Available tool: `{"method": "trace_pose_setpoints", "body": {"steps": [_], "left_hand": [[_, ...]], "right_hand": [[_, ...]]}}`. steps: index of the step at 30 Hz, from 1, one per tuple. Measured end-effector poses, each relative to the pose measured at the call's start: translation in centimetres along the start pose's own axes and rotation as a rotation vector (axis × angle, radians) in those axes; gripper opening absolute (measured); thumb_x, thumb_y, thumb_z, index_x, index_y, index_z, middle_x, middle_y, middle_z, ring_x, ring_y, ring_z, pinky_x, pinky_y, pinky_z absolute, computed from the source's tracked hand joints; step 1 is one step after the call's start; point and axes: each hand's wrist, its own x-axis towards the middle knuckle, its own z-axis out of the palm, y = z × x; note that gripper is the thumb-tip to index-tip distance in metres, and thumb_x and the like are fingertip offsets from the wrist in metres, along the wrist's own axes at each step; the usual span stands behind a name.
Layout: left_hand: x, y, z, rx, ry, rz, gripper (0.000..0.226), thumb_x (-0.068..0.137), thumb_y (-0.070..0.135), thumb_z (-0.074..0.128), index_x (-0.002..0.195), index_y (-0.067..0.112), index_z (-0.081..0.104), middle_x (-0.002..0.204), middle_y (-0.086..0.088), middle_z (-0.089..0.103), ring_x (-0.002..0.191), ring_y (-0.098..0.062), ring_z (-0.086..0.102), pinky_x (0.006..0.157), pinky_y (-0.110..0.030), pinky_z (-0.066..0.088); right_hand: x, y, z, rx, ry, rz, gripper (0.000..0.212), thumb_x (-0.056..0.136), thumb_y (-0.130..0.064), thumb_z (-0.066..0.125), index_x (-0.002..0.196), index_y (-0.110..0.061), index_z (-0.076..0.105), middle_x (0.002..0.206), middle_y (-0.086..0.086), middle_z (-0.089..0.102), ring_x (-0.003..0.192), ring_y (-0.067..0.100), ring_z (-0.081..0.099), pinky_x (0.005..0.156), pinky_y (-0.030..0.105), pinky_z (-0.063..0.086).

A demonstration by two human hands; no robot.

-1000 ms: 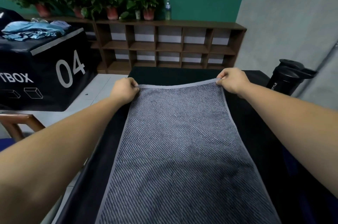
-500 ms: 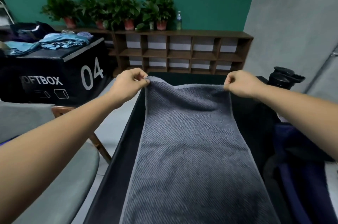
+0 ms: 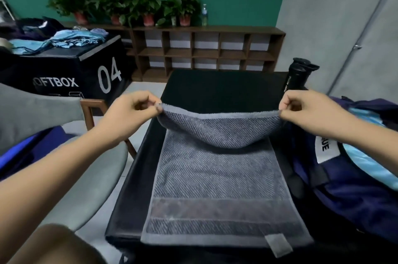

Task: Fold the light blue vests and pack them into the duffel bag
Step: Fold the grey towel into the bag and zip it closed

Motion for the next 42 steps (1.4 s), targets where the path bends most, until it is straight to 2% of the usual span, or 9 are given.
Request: {"method": "trace_pose_setpoints", "body": {"steps": [5, 12, 19, 23, 26, 29, 34, 38, 42], "left_hand": [[-6.8, 0.3, -0.4, -0.053, -0.089, 0.003, 0.009, 0.098, 0.027, 0.076, 0.097, 0.018, 0.079, 0.074, -0.01, 0.062, 0.069, -0.014, 0.054, 0.068, -0.029, 0.044], [-13.7, -1.2, 0.6, -0.011, -0.193, -0.044, 0.01, 0.096, 0.014, 0.077, 0.1, 0.023, 0.08, 0.084, -0.002, 0.074, 0.081, -0.03, 0.067, 0.073, -0.021, 0.049], [-18.1, -2.1, 0.8, -0.102, -0.178, -0.093, 0.018, 0.092, 0.01, 0.08, 0.097, 0.028, 0.08, 0.086, -0.003, 0.078, 0.077, -0.023, 0.074, 0.078, -0.03, 0.057], [-19.9, -2.1, 1.9, 0.035, -0.258, -0.052, 0.025, 0.09, 0.008, 0.084, 0.093, 0.033, 0.08, 0.086, 0.006, 0.078, 0.07, -0.001, 0.064, 0.069, -0.015, 0.048], [-20.5, -2.1, 2.2, 0.043, -0.212, -0.033, 0.021, 0.091, 0.012, 0.083, 0.098, 0.031, 0.078, 0.087, 0.007, 0.078, 0.075, -0.01, 0.069, 0.07, -0.025, 0.052], [-21.0, -1.9, 2.6, 0.075, -0.188, 0.039, 0.026, 0.089, 0.007, 0.085, 0.095, 0.031, 0.077, 0.086, 0.01, 0.075, 0.073, -0.002, 0.065, 0.069, -0.015, 0.047], [-21.1, -3.0, 3.5, 0.269, -0.344, 0.162, 0.016, 0.087, 0.043, 0.073, 0.102, 0.043, 0.068, 0.11, 0.018, 0.067, 0.105, -0.008, 0.068, 0.091, -0.028, 0.052], [-20.4, -3.7, 4.3, 0.365, -0.409, 0.241, 0.041, 0.084, 0.046, 0.078, 0.122, 0.043, 0.062, 0.141, 0.023, 0.048, 0.131, -0.006, 0.053, 0.11, -0.032, 0.045], [-19.3, -4.7, 4.9, 0.432, -0.488, 0.299, 0.051, 0.091, 0.057, 0.073, 0.139, 0.05, 0.056, 0.156, 0.025, 0.042, 0.143, -0.005, 0.045, 0.113, -0.042, 0.047]], "right_hand": [[-7.9, 0.2, 1.5, 0.018, 0.022, -0.072, 0.018, 0.082, -0.013, 0.074, 0.082, -0.027, 0.063, 0.073, -0.013, 0.069, 0.072, 0.008, 0.065, 0.066, 0.018, 0.045], [-14.5, 2.2, 4.8, -0.032, -0.034, -0.174, 0.029, 0.082, -0.006, 0.075, 0.089, -0.027, 0.058, 0.074, -0.009, 0.064, 0.072, 0.014, 0.062, 0.072, 0.027, 0.049], [-18.3, 3.3, 4.9, -0.074, 0.09, -0.269, 0.03, 0.084, -0.003, 0.073, 0.095, -0.027, 0.059, 0.092, -0.013, 0.06, 0.087, 0.013, 0.059, 0.081, 0.037, 0.046], [-20.1, 4.6, 6.3, -0.171, -0.021, -0.317, 0.033, 0.083, -0.001, 0.073, 0.096, -0.027, 0.056, 0.095, -0.014, 0.053, 0.091, 0.012, 0.056, 0.081, 0.037, 0.048], [-20.6, 4.7, 6.1, -0.116, 0.033, -0.352, 0.023, 0.089, -0.001, 0.068, 0.096, -0.021, 0.059, 0.096, -0.011, 0.056, 0.093, 0.016, 0.058, 0.083, 0.037, 0.048], [-21.1, 4.3, 6.2, -0.135, 0.058, -0.386, 0.011, 0.092, -0.009, 0.062, 0.097, -0.019, 0.06, 0.097, -0.009, 0.056, 0.093, 0.019, 0.058, 0.083, 0.039, 0.049], [-21.1, 4.9, 8.1, -0.398, -0.166, -0.405, 0.028, 0.085, -0.017, 0.067, 0.11, -0.026, 0.056, 0.109, -0.008, 0.053, 0.101, 0.021, 0.054, 0.089, 0.041, 0.049], [-20.7, 4.9, 8.8, -0.474, -0.278, -0.421, 0.064, 0.083, -0.025, 0.059, 0.147, -0.028, 0.054, 0.154, -0.007, 0.047, 0.139, 0.018, 0.047, 0.115, 0.037, 0.04], [-20.0, 5.0, 9.4, -0.494, -0.303, -0.443, 0.068, 0.085, -0.032, 0.053, 0.154, -0.033, 0.052, 0.16, -0.009, 0.047, 0.142, 0.015, 0.048, 0.117, 0.036, 0.043]]}}
